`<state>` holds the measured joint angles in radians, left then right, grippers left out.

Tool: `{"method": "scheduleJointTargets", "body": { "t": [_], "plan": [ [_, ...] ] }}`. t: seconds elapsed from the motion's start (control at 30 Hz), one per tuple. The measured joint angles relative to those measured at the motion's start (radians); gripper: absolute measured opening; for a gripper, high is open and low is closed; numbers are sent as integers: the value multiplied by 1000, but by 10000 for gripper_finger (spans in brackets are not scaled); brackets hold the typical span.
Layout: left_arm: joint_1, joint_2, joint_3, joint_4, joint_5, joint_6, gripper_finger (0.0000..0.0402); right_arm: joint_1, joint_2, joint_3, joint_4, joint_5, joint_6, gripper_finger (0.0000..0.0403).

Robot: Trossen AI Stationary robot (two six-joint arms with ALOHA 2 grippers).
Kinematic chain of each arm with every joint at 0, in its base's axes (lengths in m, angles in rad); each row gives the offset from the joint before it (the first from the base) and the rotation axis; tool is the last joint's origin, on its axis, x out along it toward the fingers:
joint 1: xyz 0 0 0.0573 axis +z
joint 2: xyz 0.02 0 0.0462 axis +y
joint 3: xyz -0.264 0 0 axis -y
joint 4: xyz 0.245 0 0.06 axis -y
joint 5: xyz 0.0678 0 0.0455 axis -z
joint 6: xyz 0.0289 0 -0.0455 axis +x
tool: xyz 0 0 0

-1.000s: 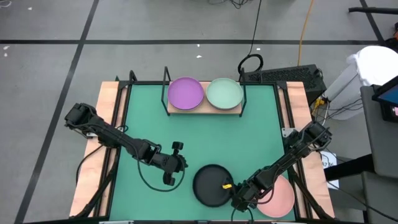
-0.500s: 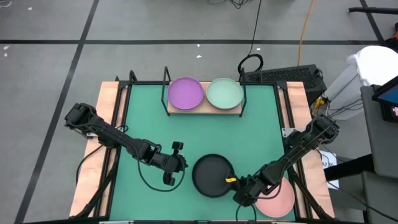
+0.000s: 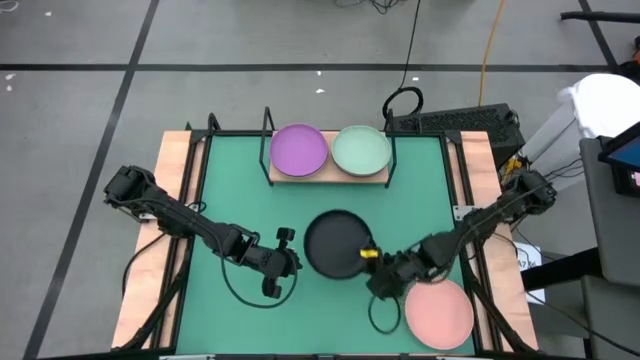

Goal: Place and stack plates onto a shelf
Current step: Stack the black plate on top of the light green plate on the shelf

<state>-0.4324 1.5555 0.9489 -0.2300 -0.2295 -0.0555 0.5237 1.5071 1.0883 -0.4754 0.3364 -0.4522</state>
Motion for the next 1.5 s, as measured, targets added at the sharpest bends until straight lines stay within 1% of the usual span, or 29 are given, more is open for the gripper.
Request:
{"method": "scheduleJointTargets", "body": {
  "t": [0.2,0.43,0.63,0.7,0.93,1.07,1.13,1.43,1.5],
  "plan": [
    [0,0,0,0,0,4,3,-141,-22,0,-17,-1,-63,0],
    [0,0,0,3,0,21,3,-330,-23,0,6,-4,-130,0],
    [0,0,0,4,0,24,3,-474,-23,0,71,-101,-204,0],
    [0,0,0,4,0,25,3,-512,-23,0,92,-105,-236,0],
    [0,0,0,4,0,25,3,-626,-23,0,112,-110,-293,0],
    [0,0,0,4,0,26,3,-695,-23,0,112,-188,-296,0],
    [0,0,0,4,0,26,3,-725,-23,0,109,-210,-296,0],
    [0,0,0,4,0,25,3,-820,-23,0,90,-213,-272,0],
    [0,0,0,4,0,24,3,-839,-23,0,77,-237,-270,0]
  ]
}}
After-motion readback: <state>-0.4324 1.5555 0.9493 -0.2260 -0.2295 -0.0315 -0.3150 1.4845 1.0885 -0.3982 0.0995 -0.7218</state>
